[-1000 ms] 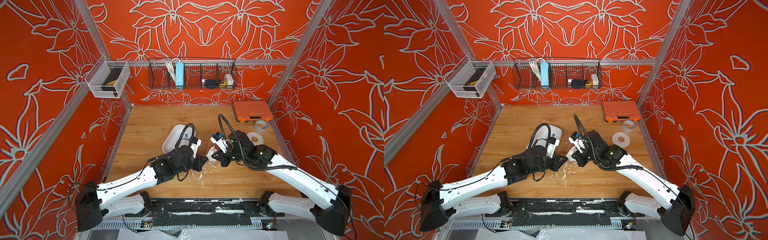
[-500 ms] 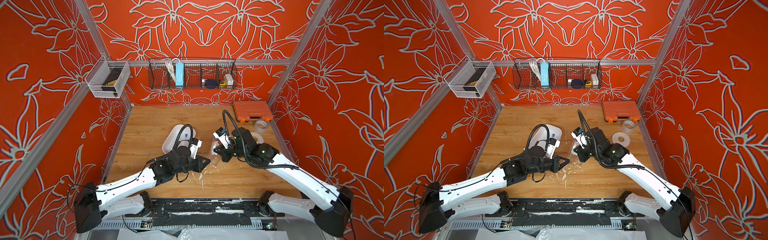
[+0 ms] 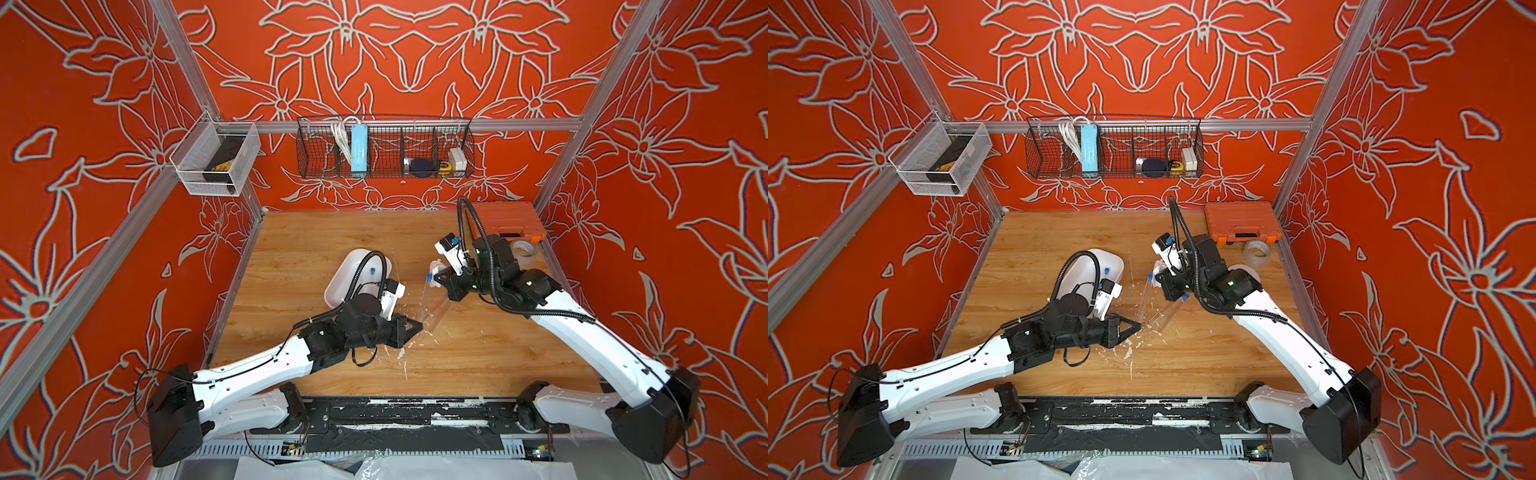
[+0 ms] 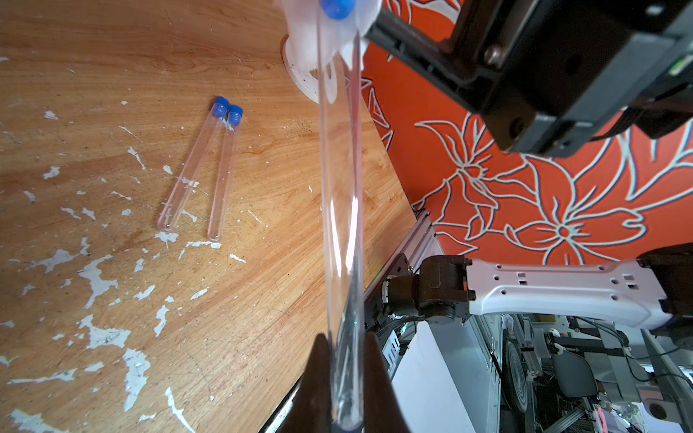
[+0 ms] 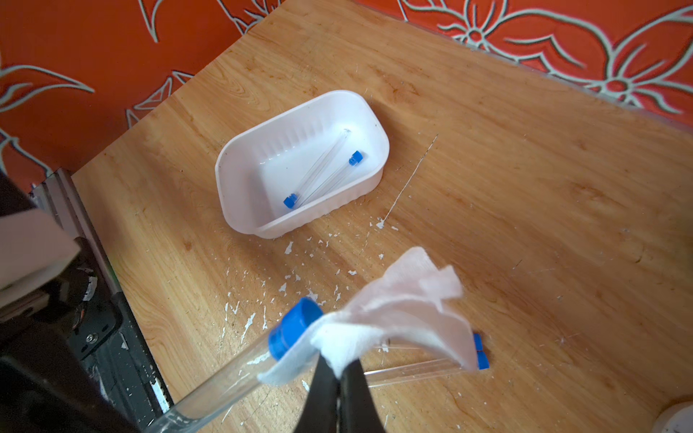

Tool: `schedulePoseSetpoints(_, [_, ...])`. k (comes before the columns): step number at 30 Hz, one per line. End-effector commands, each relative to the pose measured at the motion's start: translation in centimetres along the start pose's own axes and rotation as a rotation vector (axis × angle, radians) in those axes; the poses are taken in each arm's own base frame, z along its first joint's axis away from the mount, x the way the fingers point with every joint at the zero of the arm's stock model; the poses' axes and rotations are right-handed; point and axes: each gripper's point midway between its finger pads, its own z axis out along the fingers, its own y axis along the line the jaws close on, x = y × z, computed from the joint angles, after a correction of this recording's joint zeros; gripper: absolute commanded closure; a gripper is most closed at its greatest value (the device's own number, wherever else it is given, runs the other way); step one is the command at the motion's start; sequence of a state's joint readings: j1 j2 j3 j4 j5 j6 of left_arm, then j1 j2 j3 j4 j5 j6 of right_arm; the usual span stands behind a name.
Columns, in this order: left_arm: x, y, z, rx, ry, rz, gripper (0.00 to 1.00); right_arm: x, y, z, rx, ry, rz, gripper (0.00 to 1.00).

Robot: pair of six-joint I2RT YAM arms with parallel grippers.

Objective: Wipe the exteriors of test tubes
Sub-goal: Wipe the dirt from the test tube.

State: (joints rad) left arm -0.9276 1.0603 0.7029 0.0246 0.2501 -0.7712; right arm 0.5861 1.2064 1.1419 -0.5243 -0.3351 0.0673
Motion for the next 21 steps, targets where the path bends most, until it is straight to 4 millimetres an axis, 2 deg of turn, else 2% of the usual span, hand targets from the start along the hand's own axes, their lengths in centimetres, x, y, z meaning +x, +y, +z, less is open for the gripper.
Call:
schedulePoseSetpoints(1, [0.5,-0.3,-0.1,0.025,0.014,-0.002,0.91,-2.3,-0.3,-0.9,-0.002,-0.054,-0.042,1.0])
schedulePoseSetpoints(7, [0.3,-0.3,-0.2,0.017,0.01,0.003,0.91,-3.7,-2.5,-1.5,0.036,-0.08,-0.013,1.0])
schedulePoseSetpoints(11, [-0.2,1.1,-0.5,-0.078,-0.013,0.029,0.91,-4.0,-3.6,-1.9,0.043,-0.094,0.038,1.0])
schedulePoseSetpoints(13, [-1.1,2.6,-0.9,-0.177,-0.032,0.064,0.91,-3.5,-3.6,-1.9,0.035,-0.091,0.059,1.0])
schedulePoseSetpoints(18, [-4.7,9.4,-2.6,-0.511,-0.059,0.123,0.92,-0.2,-3.1,-1.2,0.007,-0.041,0.122,1.0])
schedulePoseSetpoints(21, [-6.6,12.6,-3.5,-0.628,-0.078,0.119,0.92,1.5,-2.6,-1.2,-0.009,-0.027,0.157,1.0])
